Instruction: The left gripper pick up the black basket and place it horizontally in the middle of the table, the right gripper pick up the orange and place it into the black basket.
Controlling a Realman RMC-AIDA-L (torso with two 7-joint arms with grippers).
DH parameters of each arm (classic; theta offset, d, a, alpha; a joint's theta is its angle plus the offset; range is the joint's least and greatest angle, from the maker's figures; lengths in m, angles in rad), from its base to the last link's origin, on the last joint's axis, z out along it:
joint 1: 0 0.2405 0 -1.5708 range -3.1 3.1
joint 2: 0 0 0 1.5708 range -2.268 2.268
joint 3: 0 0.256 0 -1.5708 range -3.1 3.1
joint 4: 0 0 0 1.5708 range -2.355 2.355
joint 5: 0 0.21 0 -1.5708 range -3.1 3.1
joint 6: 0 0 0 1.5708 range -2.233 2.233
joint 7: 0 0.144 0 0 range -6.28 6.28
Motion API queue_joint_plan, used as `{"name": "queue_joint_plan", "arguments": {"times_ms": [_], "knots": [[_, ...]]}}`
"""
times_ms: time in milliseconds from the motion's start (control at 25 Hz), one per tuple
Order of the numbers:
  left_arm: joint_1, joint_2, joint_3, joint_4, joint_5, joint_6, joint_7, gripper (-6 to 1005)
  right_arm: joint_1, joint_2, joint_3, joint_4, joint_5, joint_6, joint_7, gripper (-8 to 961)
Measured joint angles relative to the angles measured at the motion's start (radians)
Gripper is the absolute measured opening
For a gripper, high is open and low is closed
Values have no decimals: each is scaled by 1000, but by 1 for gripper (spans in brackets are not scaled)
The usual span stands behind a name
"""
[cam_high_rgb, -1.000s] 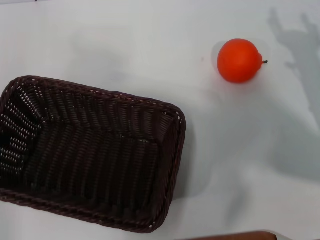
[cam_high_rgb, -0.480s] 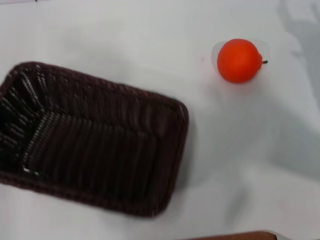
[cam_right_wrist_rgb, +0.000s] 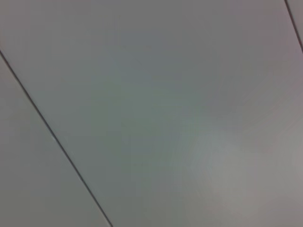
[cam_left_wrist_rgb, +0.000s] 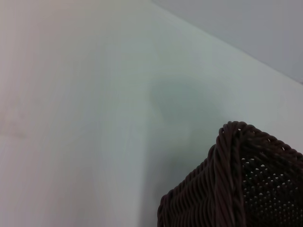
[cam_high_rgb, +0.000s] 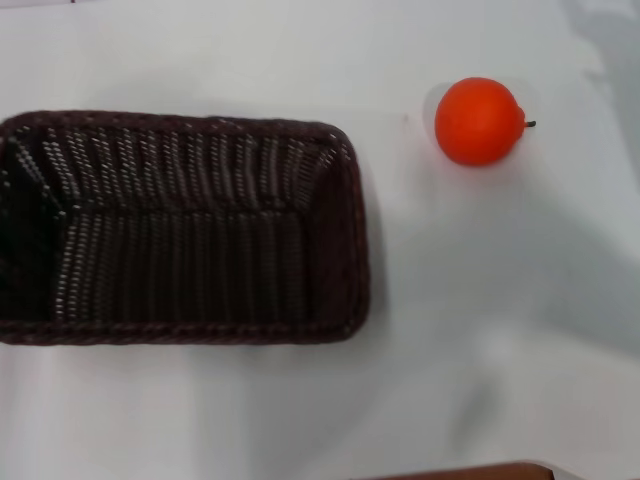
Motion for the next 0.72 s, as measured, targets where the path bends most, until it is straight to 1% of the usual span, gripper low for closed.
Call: {"name": "queue_joint_plan", "arguments": {"times_ms": [120,280,360,560,720], "knots": [[19,0,55,-9,-2,25,-43,197,9,-5,1,2,-1,-5,0,799],[51,-1,145,-13,-5,98,-93,218,16,-9,-4,3,-2,-14,0,795],[58,0,170,-10,-7,124,-100,229,17,-9,-4,3,-3,-21,0,794],[53,6,183,3,-29,121,-79,255,19,-9,-6,7,-4,-30,0,789],[50,9,153,12,-55,107,-73,276,19,-6,-8,11,-5,-31,4,786]]}}
